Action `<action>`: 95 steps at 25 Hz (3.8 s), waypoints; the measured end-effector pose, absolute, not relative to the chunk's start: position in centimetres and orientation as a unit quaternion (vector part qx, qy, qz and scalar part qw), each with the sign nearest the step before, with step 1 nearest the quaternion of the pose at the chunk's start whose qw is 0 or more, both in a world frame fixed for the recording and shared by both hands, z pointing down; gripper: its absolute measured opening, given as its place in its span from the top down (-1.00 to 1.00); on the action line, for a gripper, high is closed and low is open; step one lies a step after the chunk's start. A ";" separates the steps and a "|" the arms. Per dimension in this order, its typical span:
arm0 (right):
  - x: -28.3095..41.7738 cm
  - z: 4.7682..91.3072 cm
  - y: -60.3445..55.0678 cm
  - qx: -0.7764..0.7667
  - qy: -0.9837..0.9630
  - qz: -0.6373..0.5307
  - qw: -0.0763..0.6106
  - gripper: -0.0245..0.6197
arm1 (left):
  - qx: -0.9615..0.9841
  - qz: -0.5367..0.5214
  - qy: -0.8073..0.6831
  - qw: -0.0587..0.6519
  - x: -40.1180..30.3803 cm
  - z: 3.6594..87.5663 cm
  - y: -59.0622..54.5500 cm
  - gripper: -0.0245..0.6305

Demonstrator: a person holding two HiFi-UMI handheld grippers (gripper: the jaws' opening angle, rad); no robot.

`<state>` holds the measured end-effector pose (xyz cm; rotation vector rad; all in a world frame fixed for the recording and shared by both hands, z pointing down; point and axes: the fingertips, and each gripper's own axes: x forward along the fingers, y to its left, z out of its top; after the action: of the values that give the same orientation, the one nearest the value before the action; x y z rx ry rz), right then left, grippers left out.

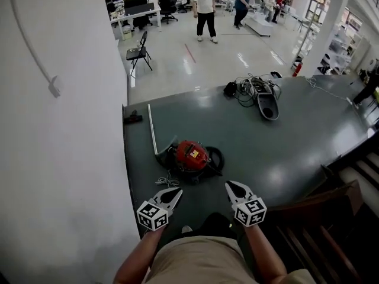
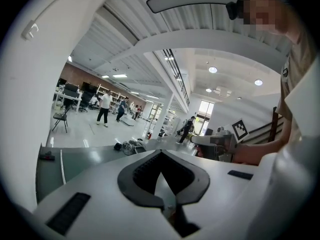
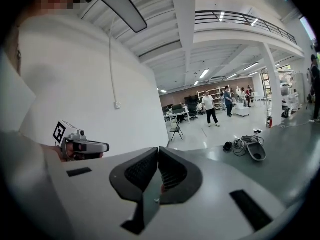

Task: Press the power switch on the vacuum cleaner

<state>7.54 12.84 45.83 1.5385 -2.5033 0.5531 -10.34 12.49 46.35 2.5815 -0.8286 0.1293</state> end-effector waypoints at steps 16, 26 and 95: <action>12.6 57.6 -7.9 0.469 -0.839 0.224 0.164 0.88 | 0.902 0.126 -0.344 0.228 -5.9 54.0 -5.2 0.91; 12.0 71.2 -21.0 0.372 -0.850 0.245 0.281 0.88 | 0.896 0.151 -0.345 0.233 -0.9 61.1 -18.6 0.91; 5.6 114.5 -27.5 0.156 -0.763 0.388 0.492 0.90 | 0.798 0.225 -0.283 0.482 2.0 90.4 -20.6 0.92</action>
<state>5.62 -27.50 114.47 0.3788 -1.8524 0.9408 2.04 -20.57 90.35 1.9447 -0.6907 0.5476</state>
